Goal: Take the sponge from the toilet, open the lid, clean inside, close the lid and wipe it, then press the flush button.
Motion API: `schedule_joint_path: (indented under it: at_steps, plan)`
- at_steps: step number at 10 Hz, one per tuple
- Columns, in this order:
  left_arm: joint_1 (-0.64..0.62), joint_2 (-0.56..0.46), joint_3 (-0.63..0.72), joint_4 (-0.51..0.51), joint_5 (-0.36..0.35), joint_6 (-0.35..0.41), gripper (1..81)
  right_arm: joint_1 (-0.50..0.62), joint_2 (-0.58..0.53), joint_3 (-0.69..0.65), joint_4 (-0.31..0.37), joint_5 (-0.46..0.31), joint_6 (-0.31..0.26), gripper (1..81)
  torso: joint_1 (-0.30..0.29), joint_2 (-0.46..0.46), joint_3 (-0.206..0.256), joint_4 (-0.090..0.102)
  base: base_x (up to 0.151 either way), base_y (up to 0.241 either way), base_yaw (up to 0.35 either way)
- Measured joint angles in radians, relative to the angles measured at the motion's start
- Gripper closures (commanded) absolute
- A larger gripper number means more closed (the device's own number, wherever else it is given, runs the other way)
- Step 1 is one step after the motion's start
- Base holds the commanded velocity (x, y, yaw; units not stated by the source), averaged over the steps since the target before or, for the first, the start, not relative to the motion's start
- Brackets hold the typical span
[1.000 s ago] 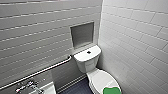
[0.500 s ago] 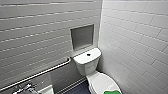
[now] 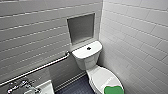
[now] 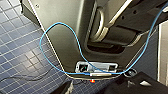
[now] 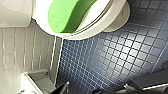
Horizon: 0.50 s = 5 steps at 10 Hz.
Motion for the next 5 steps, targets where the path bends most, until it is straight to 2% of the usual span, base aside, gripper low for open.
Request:
schedule_joint_path:
  at_steps: [3,5]
  plan:
    - [-0.001,0.001,0.0,-0.005,-0.006,0.0,1.0,0.072,-0.011,0.0,0.001,0.0,0.027,1.0,0.066,-0.103,-0.094,0.0,0.0,0.0,0.0]
    - [0.002,0.004,0.0,-0.005,-0.007,0.0,1.0,0.114,-0.01,0.003,0.002,0.0,0.051,1.0,0.104,-0.166,-0.109,0.0,0.0,0.0,0.0]
